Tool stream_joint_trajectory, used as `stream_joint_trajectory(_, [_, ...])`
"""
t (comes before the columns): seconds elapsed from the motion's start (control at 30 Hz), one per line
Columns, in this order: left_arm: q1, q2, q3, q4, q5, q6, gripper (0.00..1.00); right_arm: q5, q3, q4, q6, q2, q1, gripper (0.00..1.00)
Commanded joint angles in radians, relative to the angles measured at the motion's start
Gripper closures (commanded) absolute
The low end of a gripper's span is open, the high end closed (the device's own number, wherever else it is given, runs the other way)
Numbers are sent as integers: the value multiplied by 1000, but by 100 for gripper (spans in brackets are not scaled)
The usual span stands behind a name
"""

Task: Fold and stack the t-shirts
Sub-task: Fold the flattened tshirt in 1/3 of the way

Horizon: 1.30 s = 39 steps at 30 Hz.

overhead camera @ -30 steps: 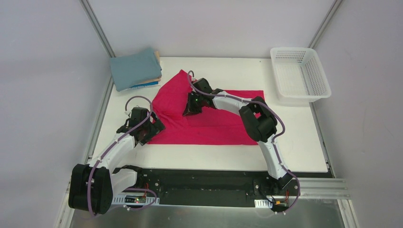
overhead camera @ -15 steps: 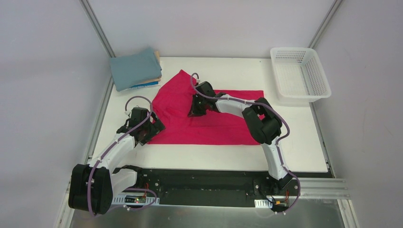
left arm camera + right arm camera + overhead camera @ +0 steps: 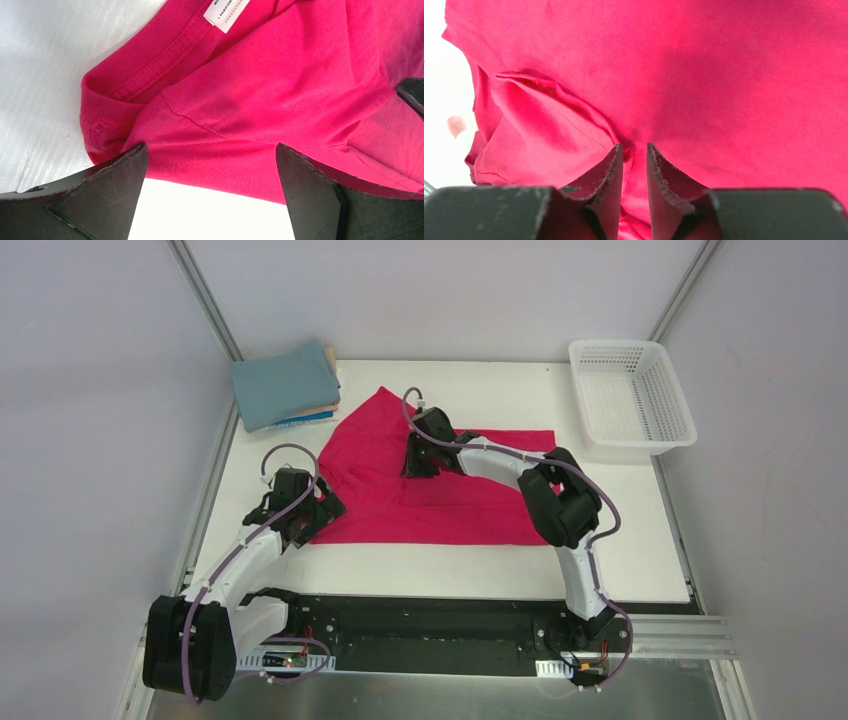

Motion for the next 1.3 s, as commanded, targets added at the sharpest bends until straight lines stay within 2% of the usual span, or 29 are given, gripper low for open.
stream_joint_trajectory(0.0, [-3,-41,-9,-40,3,-6,1,173,-47,-27,-18,-182,-3,72])
stream_joint_trajectory(0.13, [-3,-75,9,-52,58,-13,1,287,-146,-49,-18,-334,-5,49])
stream_joint_trajectory(0.2, [-4,-97,29,-53,95,-16,1,341,-217,-82,-5,-425,-9,30])
stream_joint_trajectory(0.27, [-6,-110,59,-52,130,-16,1,397,-314,-113,21,-523,-22,4])
stream_joint_trajectory(0.3, [-10,-113,73,-51,141,-11,1,419,-373,-125,42,-577,-31,1])
stream_joint_trajectory(0.43, [-47,-63,128,-31,144,9,1,442,-601,-156,124,-785,-82,1])
stream_joint_trajectory(0.57, [-74,78,165,25,136,29,1,427,-793,-152,175,-925,-162,1])
stream_joint_trajectory(0.7, [-75,196,183,52,100,28,1,372,-886,-126,196,-959,-256,1])
stream_joint_trajectory(0.8, [-75,223,165,35,60,27,1,357,-929,-109,186,-960,-289,1])
stream_joint_trajectory(0.93, [-75,151,98,-8,20,-10,1,334,-960,-133,203,-953,-313,1])
stream_joint_trajectory(1.17, [-75,-83,32,-170,-179,-57,1,343,-1008,-225,254,-995,-317,1])
stream_joint_trajectory(1.27, [-75,-128,13,-207,-209,-63,1,316,-1045,-249,272,-1038,-316,1])
